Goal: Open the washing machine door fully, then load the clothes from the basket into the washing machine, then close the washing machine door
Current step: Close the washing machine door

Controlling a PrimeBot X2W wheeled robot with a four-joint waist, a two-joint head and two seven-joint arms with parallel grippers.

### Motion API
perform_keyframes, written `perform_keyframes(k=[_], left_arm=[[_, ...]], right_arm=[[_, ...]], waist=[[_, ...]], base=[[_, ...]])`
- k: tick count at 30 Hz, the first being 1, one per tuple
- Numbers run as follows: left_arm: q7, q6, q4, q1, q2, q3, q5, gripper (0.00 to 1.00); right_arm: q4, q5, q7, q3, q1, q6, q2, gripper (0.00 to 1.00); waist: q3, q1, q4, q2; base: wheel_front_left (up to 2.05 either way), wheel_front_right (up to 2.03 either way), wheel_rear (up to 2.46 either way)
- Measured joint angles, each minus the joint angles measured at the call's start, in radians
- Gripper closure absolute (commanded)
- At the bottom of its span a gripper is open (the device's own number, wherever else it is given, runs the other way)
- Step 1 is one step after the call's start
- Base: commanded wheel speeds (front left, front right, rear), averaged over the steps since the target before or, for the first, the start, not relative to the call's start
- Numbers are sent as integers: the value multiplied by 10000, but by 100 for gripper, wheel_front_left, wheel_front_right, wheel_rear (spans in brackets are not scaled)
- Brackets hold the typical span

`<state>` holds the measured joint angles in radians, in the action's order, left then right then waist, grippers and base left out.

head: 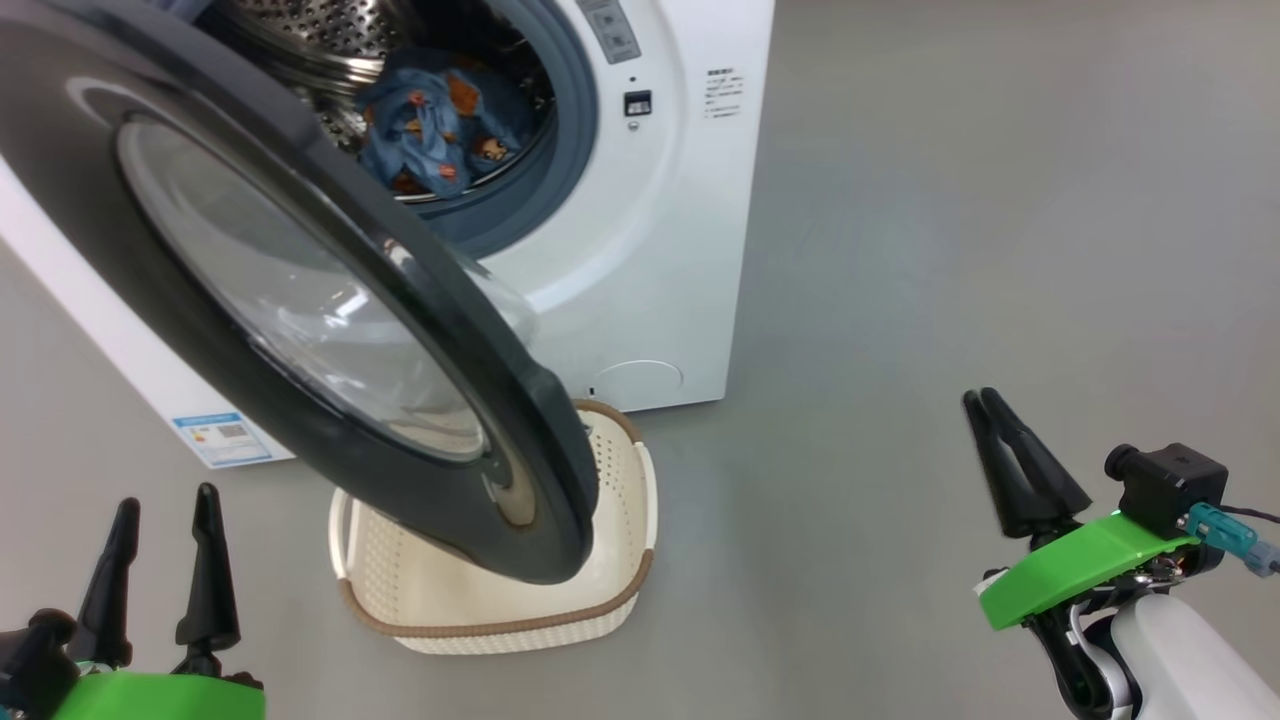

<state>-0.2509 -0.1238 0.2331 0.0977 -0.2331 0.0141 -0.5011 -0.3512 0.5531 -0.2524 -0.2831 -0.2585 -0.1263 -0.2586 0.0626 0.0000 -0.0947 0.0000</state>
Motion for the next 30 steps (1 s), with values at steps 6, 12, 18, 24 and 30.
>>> perform_keyframes(k=[6, 12, 18, 24, 30], left_arm=[[0, -2, 13, -2, 82, -12, -2, 0], [-2, -2, 81, -10, 94, -54, -6, 0], [-2, -2, 130, -25, 98, -90, -21, 0], [0, -2, 178, -216, 138, -90, -84, 0], [-2, -2, 209, -217, 148, -104, -84, 0]], right_arm=[[251, 0, 0, 128, -60, 0, -13, 100], [872, -4, 0, 13, -105, 0, 8, 100], [1939, -171, -2, -6, -232, 0, 102, 100], [3041, -242, -15, -119, -238, 0, 157, 100], [3839, -267, -15, -941, -344, 0, 140, 100]], waist=[[-48, 0, 369, 0], [-132, 0, 906, 0], [-192, 0, 1516, 0], [-270, 0, 2099, 0], [-399, 0, 2499, 0]], base=[[0, 0, 0], [0, 0, 0], [0, 0, 0], [0, 0, 0], [0, 0, 0]])
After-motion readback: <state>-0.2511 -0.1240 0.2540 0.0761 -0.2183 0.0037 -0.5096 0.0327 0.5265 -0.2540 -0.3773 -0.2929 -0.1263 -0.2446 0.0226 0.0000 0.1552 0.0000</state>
